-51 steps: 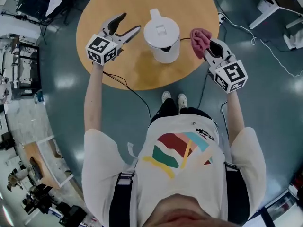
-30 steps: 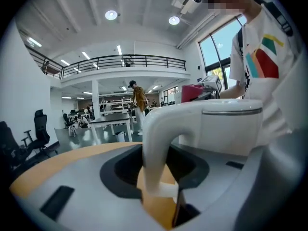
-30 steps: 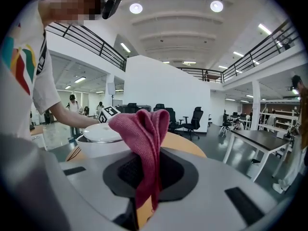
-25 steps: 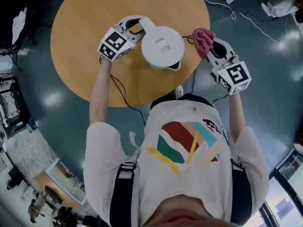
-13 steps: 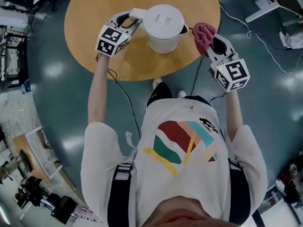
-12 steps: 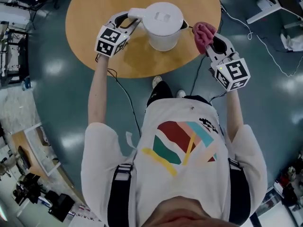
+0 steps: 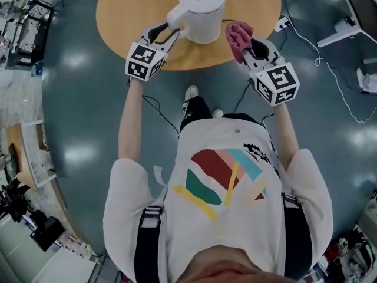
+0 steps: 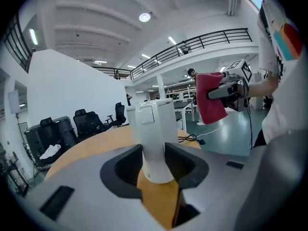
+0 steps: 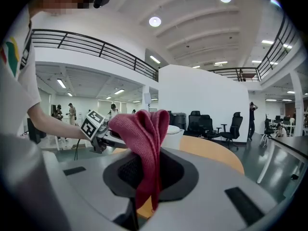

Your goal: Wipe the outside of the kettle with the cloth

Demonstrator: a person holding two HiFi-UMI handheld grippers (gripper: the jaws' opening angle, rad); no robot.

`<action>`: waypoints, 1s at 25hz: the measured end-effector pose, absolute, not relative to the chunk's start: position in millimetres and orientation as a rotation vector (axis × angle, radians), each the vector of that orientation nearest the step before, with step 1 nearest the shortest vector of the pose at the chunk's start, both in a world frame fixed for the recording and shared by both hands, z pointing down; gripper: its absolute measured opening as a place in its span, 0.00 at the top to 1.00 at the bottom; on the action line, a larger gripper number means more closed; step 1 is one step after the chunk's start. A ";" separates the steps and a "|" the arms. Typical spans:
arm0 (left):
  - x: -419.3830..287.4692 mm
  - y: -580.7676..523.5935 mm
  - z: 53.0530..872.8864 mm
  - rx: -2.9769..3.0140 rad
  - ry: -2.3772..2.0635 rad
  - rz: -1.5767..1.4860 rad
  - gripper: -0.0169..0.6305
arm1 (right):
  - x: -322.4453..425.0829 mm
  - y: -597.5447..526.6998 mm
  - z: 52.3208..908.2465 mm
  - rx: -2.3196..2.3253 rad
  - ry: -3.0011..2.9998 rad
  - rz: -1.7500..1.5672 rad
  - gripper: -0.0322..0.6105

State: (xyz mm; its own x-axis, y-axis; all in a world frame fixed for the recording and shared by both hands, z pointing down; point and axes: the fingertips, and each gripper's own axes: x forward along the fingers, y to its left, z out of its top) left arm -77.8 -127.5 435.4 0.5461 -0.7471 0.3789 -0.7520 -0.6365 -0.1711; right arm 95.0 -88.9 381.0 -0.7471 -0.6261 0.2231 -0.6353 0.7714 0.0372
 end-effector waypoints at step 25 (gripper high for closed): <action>-15.7 -26.6 451.0 2.752 -1.336 0.351 0.68 | 52.9 -110.0 341.6 0.982 -2.178 -0.761 0.88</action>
